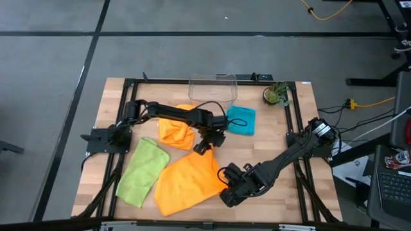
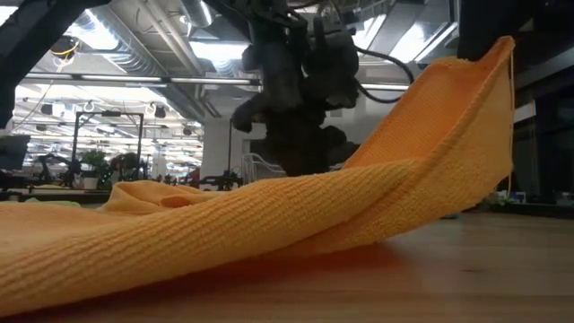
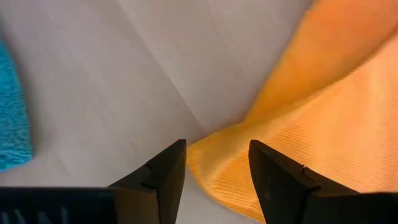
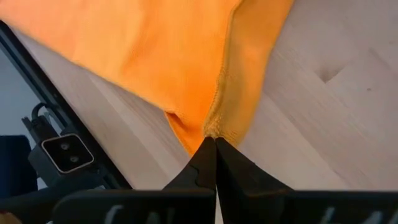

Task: Fold microfiber towels
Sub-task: Fold the bottom orange microfiber cloth

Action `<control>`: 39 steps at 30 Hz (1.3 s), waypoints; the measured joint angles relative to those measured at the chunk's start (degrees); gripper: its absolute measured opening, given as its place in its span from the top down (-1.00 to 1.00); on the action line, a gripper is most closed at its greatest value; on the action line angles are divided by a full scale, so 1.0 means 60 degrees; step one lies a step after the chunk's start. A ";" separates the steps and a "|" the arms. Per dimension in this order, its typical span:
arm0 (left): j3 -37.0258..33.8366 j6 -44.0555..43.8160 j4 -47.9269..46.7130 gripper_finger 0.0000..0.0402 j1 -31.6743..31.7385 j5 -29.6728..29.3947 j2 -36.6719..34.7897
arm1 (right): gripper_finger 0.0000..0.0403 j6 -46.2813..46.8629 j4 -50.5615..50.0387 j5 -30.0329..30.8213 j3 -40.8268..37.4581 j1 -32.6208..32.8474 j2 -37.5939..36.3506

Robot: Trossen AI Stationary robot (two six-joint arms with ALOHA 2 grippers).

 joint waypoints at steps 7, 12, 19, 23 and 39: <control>0.0000 -0.0041 -0.0141 0.16 0.0066 -0.0037 0.0343 | 1.00 0.0011 0.0000 0.0030 0.0000 -0.0004 0.0000; 0.0022 -0.0035 0.0000 0.16 0.0037 -0.0027 0.0637 | 1.00 0.0008 -0.0004 0.0034 0.0000 -0.0018 0.0000; 0.0059 -0.0054 0.0007 0.16 0.0029 -0.0342 0.0854 | 1.00 0.0004 0.0000 0.0045 0.0000 -0.0029 -0.0004; 0.0051 -0.0048 -0.0027 0.27 0.0030 -0.0411 0.0854 | 1.00 -0.0006 -0.0004 0.0045 0.0000 -0.0029 -0.0004; -0.0016 -0.2014 -0.0949 1.00 0.0028 -0.2095 -0.0790 | 1.00 -0.0018 -0.1031 0.0293 -0.0007 -0.0033 -0.0014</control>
